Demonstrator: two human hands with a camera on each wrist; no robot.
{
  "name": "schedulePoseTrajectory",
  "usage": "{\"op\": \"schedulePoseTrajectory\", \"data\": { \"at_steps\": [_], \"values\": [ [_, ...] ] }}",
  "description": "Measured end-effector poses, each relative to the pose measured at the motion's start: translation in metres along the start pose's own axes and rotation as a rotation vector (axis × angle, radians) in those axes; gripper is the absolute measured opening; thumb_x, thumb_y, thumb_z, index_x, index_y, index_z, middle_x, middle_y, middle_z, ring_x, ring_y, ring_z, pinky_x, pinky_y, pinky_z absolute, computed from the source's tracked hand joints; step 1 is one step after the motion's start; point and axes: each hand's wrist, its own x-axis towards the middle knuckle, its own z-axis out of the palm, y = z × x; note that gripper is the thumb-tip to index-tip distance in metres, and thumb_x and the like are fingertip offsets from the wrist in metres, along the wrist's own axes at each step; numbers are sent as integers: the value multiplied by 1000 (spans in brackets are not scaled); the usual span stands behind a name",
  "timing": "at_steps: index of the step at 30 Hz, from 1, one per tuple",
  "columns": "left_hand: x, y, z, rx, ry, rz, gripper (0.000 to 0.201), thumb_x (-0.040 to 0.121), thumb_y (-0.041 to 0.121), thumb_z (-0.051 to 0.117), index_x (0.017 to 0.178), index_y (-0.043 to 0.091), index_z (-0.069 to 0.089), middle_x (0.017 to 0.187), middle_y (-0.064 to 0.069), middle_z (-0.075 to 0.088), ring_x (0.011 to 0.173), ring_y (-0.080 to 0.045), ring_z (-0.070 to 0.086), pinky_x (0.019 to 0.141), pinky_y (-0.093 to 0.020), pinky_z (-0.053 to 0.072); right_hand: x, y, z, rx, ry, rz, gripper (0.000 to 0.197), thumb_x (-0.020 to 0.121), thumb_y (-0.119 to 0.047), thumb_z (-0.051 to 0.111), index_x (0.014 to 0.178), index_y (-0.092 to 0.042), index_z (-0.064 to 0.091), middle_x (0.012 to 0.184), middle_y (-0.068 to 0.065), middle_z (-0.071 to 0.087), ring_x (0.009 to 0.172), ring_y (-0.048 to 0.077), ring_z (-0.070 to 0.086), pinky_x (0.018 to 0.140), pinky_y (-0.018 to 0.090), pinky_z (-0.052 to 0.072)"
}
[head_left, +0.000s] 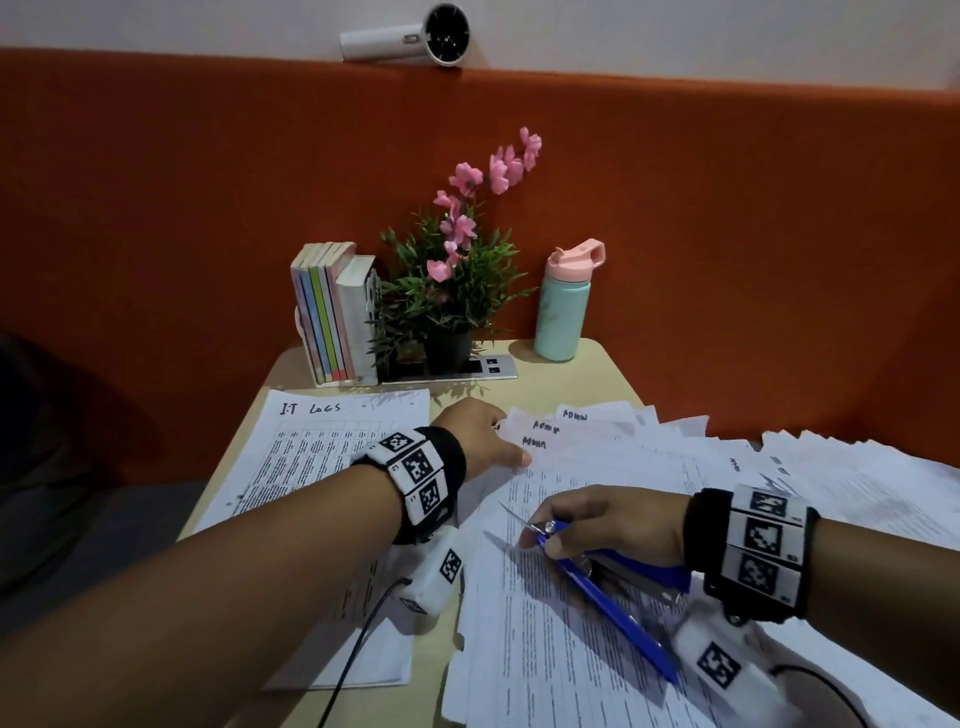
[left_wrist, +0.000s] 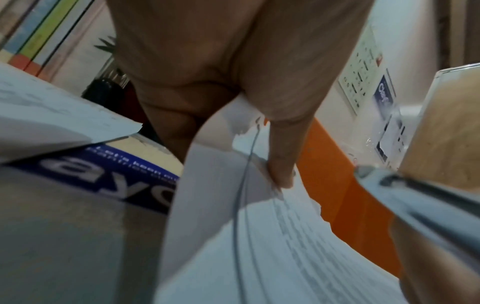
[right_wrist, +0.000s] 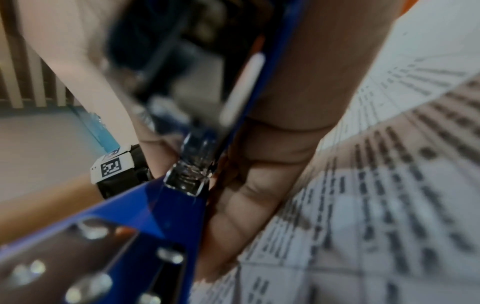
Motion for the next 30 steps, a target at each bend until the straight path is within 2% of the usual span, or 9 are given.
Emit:
{"op": "schedulePoseTrajectory", "data": {
  "at_steps": [2,5,10,13,16,20,24,27,30],
  "values": [
    [-2,2,-2,32,15,26,70,77,33,83,137,8,56,142,-6,55,128,-23,54,97,-24,39,2,-5,3,-14,-8,0,29,91,-34,65,113,-14,66,109,14,69,100,24,66,97,40,48],
    [-6,-2,-7,10,1,81,57,80,22,80,134,16,61,133,0,62,124,-22,57,101,-27,42,-7,-16,-6,21,137,-27,19,94,-23,61,105,-8,67,102,4,72,93,13,69,88,27,48],
    [-12,-10,-15,2,11,166,7,89,17,70,84,23,70,86,4,68,80,-15,62,72,-25,44,-33,-17,-48,124,463,84,17,94,-22,62,103,-8,68,102,28,64,81,41,68,70,48,60],
    [-17,-10,-19,62,14,169,15,91,25,68,99,16,76,101,-6,74,94,-22,67,82,-32,51,-46,-4,-71,104,627,230,17,94,-23,61,96,-8,66,84,20,62,72,33,63,72,49,60],
    [-24,-6,-25,106,41,186,9,92,23,66,95,14,69,109,-7,68,102,-25,62,83,-30,49,-53,11,-81,24,722,333,17,91,-31,62,85,-15,65,78,13,59,68,27,56,69,39,46],
    [-33,-10,-38,56,83,167,10,97,17,60,97,17,70,89,-3,64,70,-15,58,61,-20,40,-55,15,-79,-110,688,407,16,92,-35,61,90,-20,67,86,0,65,82,20,60,77,35,43],
    [-39,-23,-60,-13,136,91,30,96,21,61,68,15,51,62,-1,45,55,-15,43,52,-24,33,-51,1,-60,-240,583,507,24,92,-34,59,84,-11,60,66,-1,61,61,16,53,57,26,40],
    [-49,-27,-85,-51,188,100,20,99,21,57,81,10,59,68,-6,46,58,-17,43,55,-26,34,-43,-10,-39,-305,505,559,33,90,-37,62,108,-9,56,81,5,61,66,16,57,49,20,42],
    [-62,-32,-110,-138,260,103,9,98,26,59,92,22,65,93,0,64,82,-17,59,71,-27,46,-29,-11,-24,-442,424,576,51,89,-43,62,123,-8,46,86,0,58,75,14,57,55,24,41]
  ]
}}
